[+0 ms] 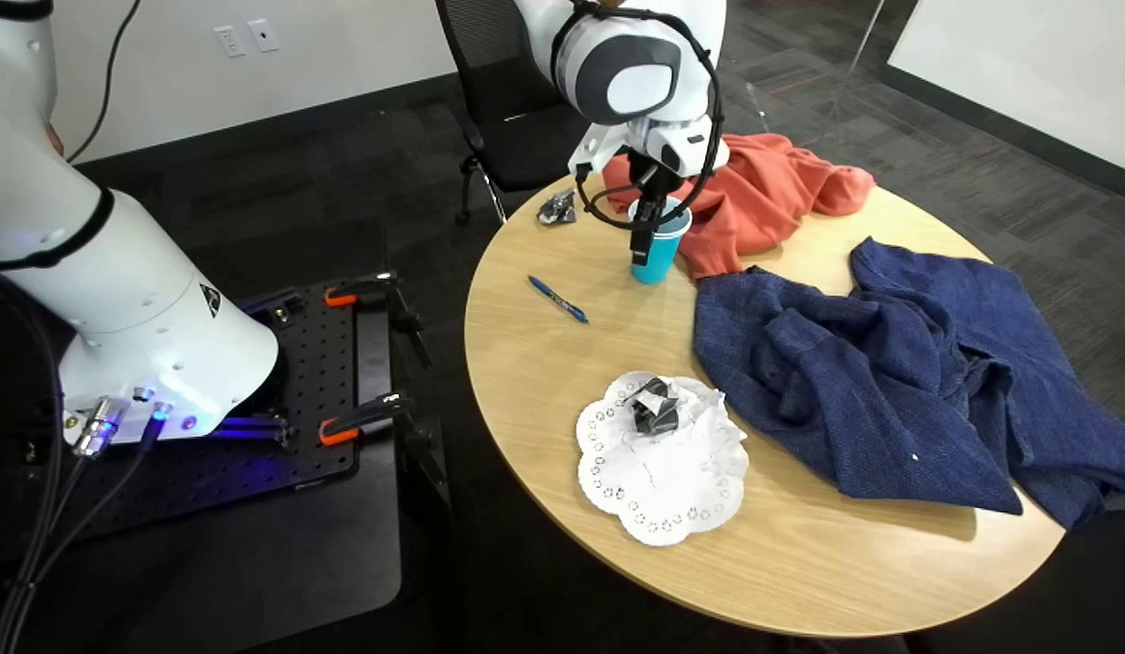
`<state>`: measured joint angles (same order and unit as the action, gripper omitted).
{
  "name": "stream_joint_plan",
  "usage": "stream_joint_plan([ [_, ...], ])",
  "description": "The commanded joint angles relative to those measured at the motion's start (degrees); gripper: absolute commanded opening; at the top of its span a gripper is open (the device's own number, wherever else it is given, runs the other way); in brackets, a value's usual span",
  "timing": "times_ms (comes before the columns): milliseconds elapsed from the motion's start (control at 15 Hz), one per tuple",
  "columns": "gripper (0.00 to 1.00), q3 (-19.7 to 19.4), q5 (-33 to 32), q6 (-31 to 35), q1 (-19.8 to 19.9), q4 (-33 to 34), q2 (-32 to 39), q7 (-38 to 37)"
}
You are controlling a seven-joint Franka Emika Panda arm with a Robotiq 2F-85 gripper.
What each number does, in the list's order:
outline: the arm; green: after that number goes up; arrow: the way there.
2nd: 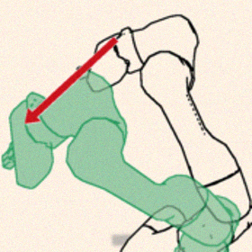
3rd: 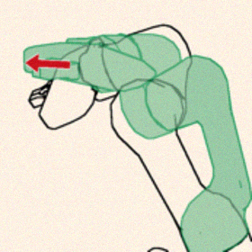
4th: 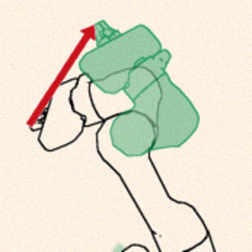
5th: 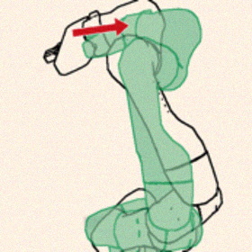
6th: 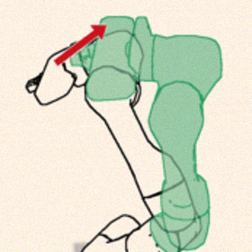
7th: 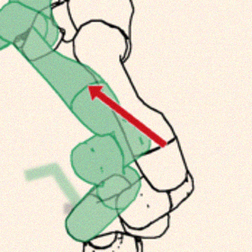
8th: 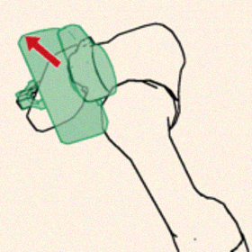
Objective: Move the blue cup to the right
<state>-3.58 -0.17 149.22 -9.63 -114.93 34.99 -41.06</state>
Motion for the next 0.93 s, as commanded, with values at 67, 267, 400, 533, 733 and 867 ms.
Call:
stream_joint_plan([
  [67,0.36,-0.8,2.34,0.29,-1.07,2.03,1.3,-0.97],
  [267,0.12,-0.67,3.28,0.38,-1.05,2.72,1.61,-0.86],
  [400,0.0,-0.73,3.47,0.34,-1.17,3.12,1.7,-0.91],
  [533,0.0,-0.89,3.59,0.34,-1.4,3.06,1.08,-1.23],
  [733,0.01,-2.03,3.67,0.92,-2.11,1.15,-1.34,-3.09],
  [867,0.01,-2.82,3.69,1.79,-2.2,-0.87,-3.36,-5.25],
])
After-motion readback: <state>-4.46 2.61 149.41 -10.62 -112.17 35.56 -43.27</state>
